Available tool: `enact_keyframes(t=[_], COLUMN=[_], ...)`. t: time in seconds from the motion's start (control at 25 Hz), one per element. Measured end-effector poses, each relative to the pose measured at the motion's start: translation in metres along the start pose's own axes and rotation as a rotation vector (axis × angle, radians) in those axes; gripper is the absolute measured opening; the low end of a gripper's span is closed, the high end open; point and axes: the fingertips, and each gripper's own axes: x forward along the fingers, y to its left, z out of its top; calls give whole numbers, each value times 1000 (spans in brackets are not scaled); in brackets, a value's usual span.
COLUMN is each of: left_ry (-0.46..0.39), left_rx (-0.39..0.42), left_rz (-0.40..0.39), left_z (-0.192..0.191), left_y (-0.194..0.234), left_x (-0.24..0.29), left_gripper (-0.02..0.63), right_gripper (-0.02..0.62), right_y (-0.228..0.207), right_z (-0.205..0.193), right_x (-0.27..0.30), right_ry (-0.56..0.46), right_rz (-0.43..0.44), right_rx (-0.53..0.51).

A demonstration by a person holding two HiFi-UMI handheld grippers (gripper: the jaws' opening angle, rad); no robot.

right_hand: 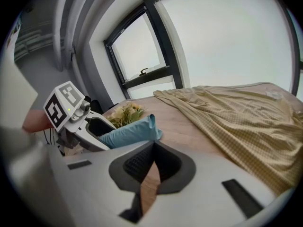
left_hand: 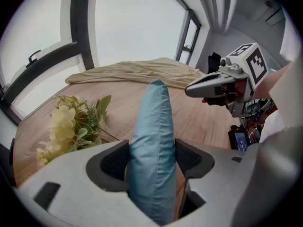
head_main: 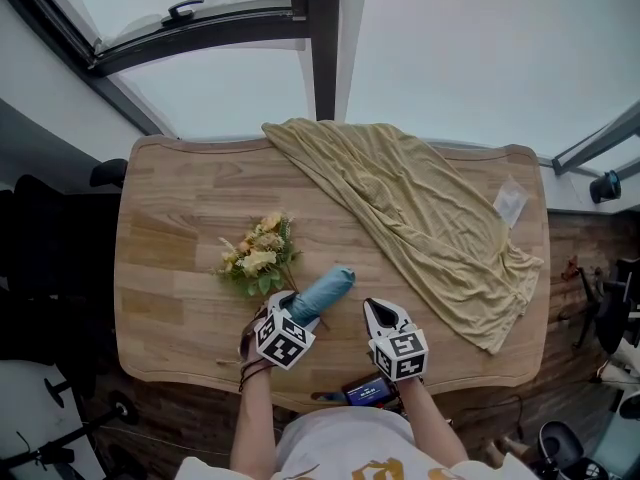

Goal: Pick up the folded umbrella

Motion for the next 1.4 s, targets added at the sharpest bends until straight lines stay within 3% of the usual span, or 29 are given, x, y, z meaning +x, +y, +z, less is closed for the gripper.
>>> enact_keyframes(t=[0.2, 0.48, 0.84, 1.4], left_ry=[43, 53, 26, 9], left_rx=[-17, -22, 2, 20], left_rz=[-25, -2, 84, 108], left_z=[-3, -6, -6, -5], left_y=[-3, -1, 4, 4], left_x=[11, 18, 25, 23], left_gripper=[319, 328, 330, 323], right_gripper=[11, 11, 11, 11], right_y=[-1, -5, -3, -5], right_z=[-2, -6, -6, -2], right_x=[1, 0, -1, -8], right_ry=[4, 12, 12, -8], right_rz=[-4, -19, -23, -37], right_rx=[2, 3, 0, 3])
